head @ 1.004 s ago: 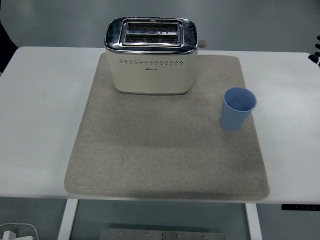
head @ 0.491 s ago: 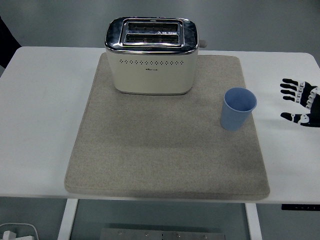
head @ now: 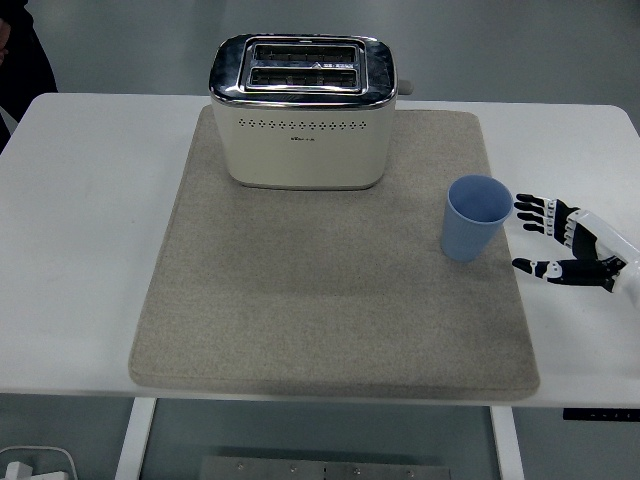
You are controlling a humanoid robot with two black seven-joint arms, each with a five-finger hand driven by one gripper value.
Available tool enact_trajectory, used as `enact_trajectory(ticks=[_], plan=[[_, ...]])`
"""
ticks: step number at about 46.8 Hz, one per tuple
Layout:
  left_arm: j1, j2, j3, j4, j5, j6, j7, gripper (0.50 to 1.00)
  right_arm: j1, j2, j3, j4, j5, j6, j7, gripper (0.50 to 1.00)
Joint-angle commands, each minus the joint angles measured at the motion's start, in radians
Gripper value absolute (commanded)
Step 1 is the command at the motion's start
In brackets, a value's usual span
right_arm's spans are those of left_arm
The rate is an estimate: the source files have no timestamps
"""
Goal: Put the water cup in front of the bread machine
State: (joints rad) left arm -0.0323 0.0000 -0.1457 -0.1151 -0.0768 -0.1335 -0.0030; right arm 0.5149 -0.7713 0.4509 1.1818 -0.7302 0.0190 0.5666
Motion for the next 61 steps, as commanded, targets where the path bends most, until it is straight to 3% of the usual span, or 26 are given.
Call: enact_trajectory(ticks=[1,23,37,54,61], plan=[[0.0,0.0,0.0,0.0,0.0,0.0,0.0,1.0,0.002,0.015,0.002,-0.001,0.0,-0.011,-0.014,0.915],[0.0,0.0,0.0,0.0,0.0,0.0,0.0,1.0,0.051,0.115,0.0,-0.033,-0.001,-0.039,-0.053,0.909],[0.0,0.0,0.0,0.0,0.0,0.0,0.0,1.0,0.08,0.153,-0.015,-0.05,-0.001,-0.04,-0.053,0.866],[0.0,0.0,0.0,0.0,0.0,0.0,0.0,1.0,0.096,0.156,-0.028,-0.059,-0.001,-0.048,-0.054,0.868],[0.0,0.0,0.0,0.0,0.0,0.0,0.0,1.0,0.096,0.156,-0.035,-0.067,-0.001,-0.048,-0.054,0.893]])
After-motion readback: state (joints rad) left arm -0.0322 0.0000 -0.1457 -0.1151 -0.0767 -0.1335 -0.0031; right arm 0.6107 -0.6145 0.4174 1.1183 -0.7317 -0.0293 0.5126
